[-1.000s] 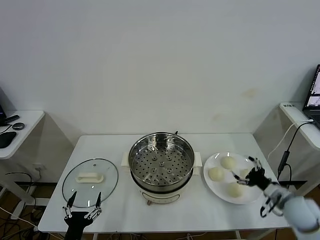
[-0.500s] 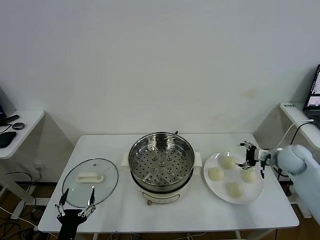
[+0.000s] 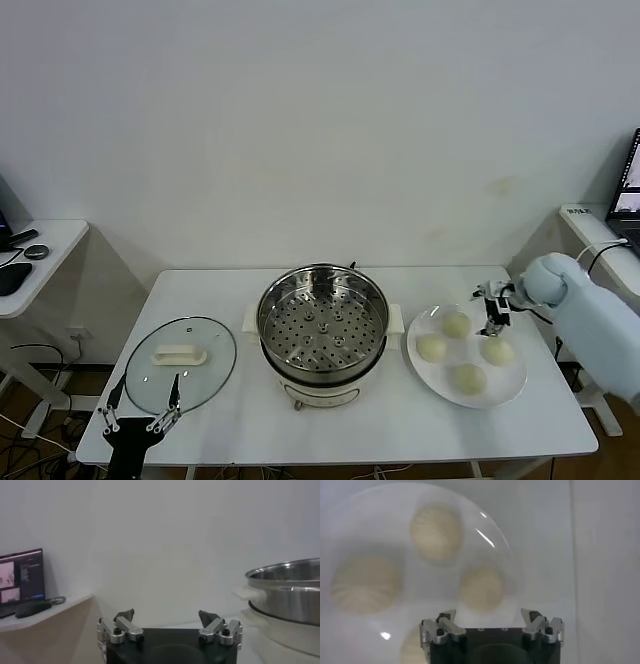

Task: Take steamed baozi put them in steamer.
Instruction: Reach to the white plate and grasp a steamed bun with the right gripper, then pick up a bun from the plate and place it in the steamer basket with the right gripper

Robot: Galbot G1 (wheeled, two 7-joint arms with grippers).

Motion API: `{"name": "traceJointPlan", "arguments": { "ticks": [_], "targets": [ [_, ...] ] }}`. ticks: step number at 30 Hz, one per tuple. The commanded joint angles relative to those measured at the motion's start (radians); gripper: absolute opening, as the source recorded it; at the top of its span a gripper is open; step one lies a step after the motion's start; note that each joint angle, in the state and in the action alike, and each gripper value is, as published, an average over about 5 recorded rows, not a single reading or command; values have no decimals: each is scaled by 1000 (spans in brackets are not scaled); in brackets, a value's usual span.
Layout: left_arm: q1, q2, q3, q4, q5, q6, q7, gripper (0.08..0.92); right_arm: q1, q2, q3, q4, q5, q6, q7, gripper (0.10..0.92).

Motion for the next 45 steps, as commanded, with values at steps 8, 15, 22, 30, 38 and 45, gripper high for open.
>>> {"name": "traceJointPlan", "arguments": {
  "ticks": [8,15,22,30,38,45],
  "targets": [
    [-2,-2,-8,2,12,-9,0,823,69,92,-85,-122,-32,10,-13,823],
    [-3,-3,-9,7,13,-16,-2,823,58,120,-82,-140,-62,15,16,822],
    [-3,-6,-9,5,14,-18,-3,823,59,139,-84,-155,-79,15,17,735],
    [0,-7,-12,7,12,-21,-3,823,56,119,-90,-138,-79,14,0,615],
    [3,-7,-12,3,12,-20,-3,823,101,50,-147,-51,12,5,-21,541],
    [6,-7,-9,1,9,-18,-5,823,291,-65,-317,144,209,-3,-43,519]
  ]
}}
